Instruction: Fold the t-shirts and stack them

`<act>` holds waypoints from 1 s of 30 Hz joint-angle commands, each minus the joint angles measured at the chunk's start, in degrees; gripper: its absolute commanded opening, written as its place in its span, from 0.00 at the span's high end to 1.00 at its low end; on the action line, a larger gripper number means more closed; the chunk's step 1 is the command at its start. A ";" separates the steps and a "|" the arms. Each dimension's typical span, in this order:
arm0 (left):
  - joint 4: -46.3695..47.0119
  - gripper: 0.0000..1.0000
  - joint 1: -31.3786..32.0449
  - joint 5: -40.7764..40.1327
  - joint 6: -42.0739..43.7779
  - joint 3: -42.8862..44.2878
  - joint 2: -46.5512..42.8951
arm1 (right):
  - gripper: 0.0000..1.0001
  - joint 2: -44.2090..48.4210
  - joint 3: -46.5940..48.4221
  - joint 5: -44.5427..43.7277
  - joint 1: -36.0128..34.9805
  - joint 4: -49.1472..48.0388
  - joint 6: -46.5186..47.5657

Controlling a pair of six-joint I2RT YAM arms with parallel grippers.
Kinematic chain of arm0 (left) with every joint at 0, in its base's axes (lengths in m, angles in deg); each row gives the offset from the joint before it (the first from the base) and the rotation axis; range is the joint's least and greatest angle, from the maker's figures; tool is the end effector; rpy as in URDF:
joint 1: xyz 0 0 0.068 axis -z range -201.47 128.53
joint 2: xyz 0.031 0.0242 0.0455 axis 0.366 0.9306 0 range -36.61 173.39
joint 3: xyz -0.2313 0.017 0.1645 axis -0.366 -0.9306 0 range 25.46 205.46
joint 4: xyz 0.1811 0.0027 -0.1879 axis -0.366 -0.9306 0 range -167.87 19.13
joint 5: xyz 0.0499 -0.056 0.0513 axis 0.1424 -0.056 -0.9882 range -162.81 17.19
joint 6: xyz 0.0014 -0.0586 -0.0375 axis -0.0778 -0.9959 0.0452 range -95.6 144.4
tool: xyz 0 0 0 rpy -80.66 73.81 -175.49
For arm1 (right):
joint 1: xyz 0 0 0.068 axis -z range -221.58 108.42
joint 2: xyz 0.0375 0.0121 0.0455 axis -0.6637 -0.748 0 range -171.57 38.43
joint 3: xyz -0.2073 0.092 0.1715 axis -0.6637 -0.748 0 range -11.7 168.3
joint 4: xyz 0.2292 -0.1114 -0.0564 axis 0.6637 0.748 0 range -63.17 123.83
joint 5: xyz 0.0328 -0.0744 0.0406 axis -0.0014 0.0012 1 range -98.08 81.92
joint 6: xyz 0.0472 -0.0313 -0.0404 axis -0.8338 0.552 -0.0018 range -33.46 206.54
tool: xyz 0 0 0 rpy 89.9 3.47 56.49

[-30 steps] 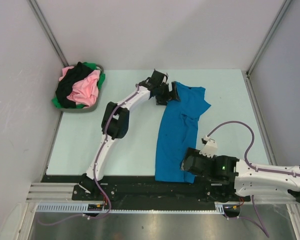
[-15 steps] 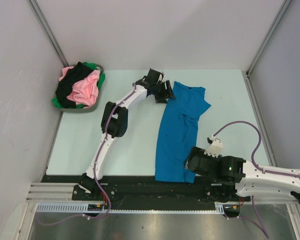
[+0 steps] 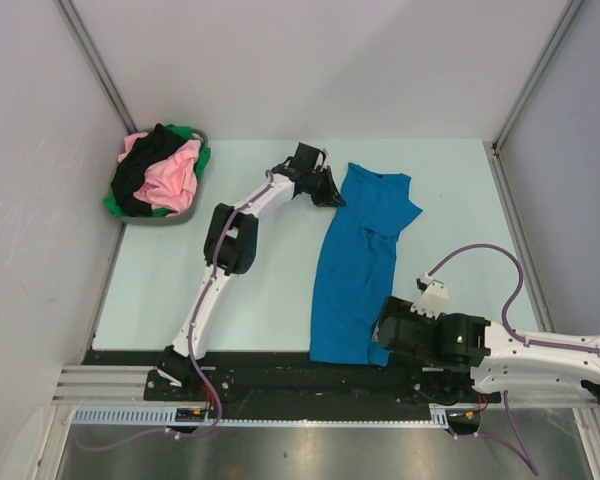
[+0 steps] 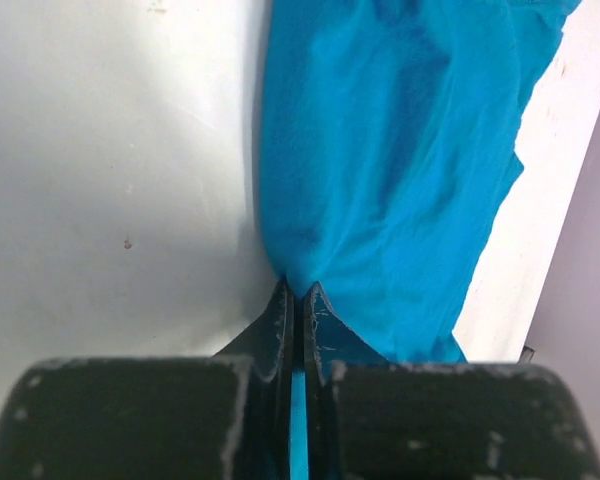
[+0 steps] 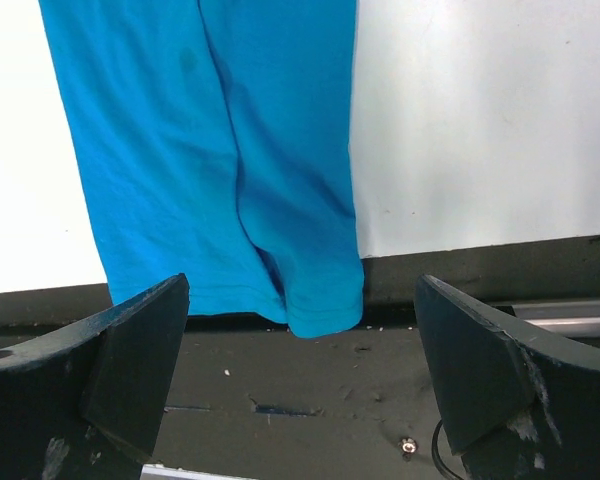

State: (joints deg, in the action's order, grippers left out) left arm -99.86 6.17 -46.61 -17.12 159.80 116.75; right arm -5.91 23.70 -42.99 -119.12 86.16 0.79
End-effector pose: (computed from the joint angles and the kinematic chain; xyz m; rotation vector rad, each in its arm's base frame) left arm 0.5205 -0.3008 0.1215 -0.0833 2.5965 -1.0593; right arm 0.0570 0.1084 0.2158 0.3251 2.4483 0.3555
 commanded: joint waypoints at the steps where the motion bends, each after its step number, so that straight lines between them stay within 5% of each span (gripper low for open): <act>1: 2.71 1.00 -1.44 -0.97 -2.15 -2.86 0.80 | 0.01 -0.40 1.96 -2.53 -0.95 2.54 -3.27; 24: 9.92 1.00 -14.63 4.39 -11.22 2.24 4.84 | 0.00 -5.85 1.87 -3.58 -1.04 -1.49 -1.96; 25: 10.36 0.95 -14.80 5.52 -11.22 2.06 4.58 | 0.00 -6.28 1.87 -3.67 -1.04 -2.02 -1.44; 26: 11.23 0.71 -14.81 6.23 -11.04 0.84 4.06 | 0.00 -6.55 1.96 -4.10 -0.95 -2.90 -0.91; 27: 12.89 0.58 -14.72 6.85 -11.13 -0.73 3.18 | 0.00 -6.81 1.96 -4.28 -0.77 -3.34 -0.03; 28: 14.56 0.20 -14.46 8.68 -11.13 -2.93 0.22 | 0.00 -7.60 1.87 -4.72 -0.51 -3.95 0.67; 29: 16.23 0.01 -14.11 9.13 -10.87 -8.25 -1.64 | 0.00 -8.04 1.96 -5.59 -0.34 -4.13 1.11; 30: 17.03 0.00 -13.93 9.05 -10.17 -10.66 -3.66 | 0.00 -8.39 1.87 -5.69 1.58 -4.48 3.29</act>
State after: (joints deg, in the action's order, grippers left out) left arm -86.18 -8.22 -37.10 -29.69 158.60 119.11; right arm -12.82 23.70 -44.02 -119.80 83.74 0.35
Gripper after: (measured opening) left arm 0.777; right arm 0.994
